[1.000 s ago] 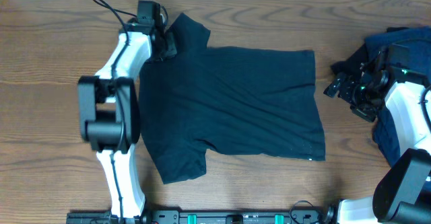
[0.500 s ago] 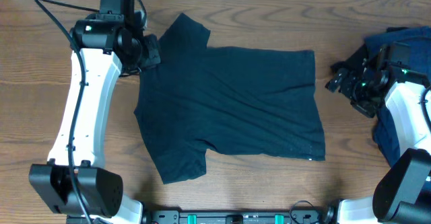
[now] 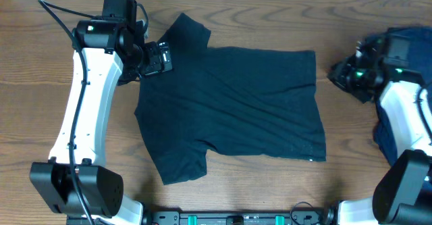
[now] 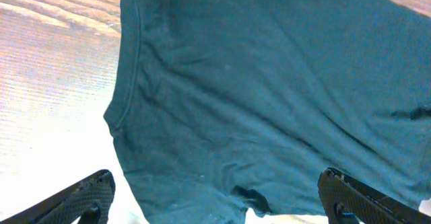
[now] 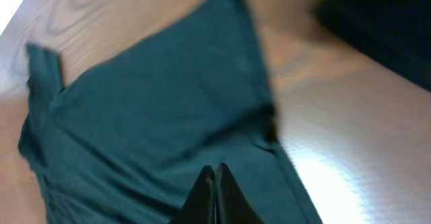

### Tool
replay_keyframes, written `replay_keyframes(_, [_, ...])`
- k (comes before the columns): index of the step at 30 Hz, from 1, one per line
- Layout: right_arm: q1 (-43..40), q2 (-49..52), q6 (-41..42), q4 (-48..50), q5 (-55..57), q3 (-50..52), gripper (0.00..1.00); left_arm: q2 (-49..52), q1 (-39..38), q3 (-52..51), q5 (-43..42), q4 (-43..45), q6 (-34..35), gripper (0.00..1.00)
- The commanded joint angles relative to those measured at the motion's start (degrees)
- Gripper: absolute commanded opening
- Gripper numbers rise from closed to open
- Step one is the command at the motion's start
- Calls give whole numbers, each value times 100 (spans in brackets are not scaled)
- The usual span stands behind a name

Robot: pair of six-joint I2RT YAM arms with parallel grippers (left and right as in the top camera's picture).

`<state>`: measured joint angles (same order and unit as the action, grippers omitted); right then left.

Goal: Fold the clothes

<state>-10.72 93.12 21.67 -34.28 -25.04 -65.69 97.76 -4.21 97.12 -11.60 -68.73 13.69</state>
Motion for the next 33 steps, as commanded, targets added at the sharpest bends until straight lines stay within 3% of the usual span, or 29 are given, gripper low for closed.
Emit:
replay_keyframes(1, [584, 48, -367, 199, 114, -68, 1, 39, 22, -37, 48, -22, 9, 98])
replay_keyframes(11, [1528, 328, -706, -188, 1801, -903, 1, 39, 24, -37, 48, -22, 9, 98])
replay_keyframes(21, [1550, 2232, -1021, -1703, 2433, -2942, 1, 39, 24, -37, 48, -22, 9, 98])
replay_keyframes(33, [1541, 3307, -1014, -1462, 2675, -3101, 1, 39, 24, -37, 46, -22, 9, 98])
